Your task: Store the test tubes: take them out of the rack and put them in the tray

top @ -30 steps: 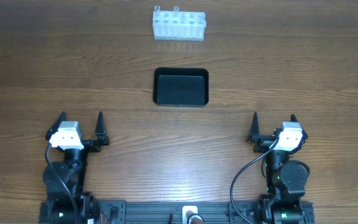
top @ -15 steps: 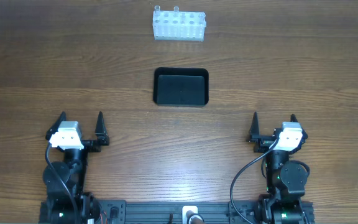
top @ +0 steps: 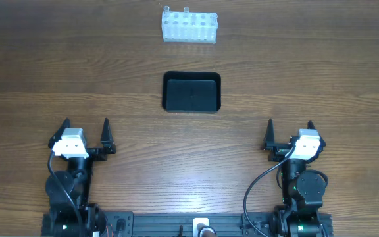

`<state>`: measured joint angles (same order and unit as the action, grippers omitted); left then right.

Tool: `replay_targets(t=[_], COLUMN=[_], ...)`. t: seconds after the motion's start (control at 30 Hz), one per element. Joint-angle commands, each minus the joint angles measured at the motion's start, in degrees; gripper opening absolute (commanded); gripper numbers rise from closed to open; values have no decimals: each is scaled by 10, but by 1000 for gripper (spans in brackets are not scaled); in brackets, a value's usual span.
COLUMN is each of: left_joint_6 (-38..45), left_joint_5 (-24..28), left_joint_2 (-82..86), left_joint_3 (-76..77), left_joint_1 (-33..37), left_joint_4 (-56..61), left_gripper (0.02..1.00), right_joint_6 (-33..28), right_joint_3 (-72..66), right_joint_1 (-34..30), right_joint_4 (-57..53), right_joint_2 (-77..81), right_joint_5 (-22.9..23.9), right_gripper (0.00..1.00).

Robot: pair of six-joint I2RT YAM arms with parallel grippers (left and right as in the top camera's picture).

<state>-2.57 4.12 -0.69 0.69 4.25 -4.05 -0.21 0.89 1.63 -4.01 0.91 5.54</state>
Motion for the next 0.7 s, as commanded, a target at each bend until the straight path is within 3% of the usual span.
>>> replay_targets(t=[0.03, 0.2, 0.33, 0.5, 0.7], left_joint_6=[5, 4, -13, -13, -12], left_joint_5=[-12, -12, -10, 33, 52], left_joint_2=[3, 1, -72, -288, -579], left_joint_3=[-3, -3, 10, 134, 349], left_joint_1=[-11, -22, -26, -26, -57], left_joint_4=[-1, 7, 136, 254, 259], left_gripper=[1000, 1000, 998, 996, 998], right_joint_6=[-1, -1, -1, -1, -1], right_joint_3=[-6, -6, -6, -6, -6], right_joint_1=[-4, -4, -4, -4, -4], right_joint_4=[2, 2, 2, 2, 2], right_joint_2=[-4, -4, -4, -4, -4], right_joint_5=[1, 1, 1, 1, 1], right_gripper=[991, 993, 991, 993, 991])
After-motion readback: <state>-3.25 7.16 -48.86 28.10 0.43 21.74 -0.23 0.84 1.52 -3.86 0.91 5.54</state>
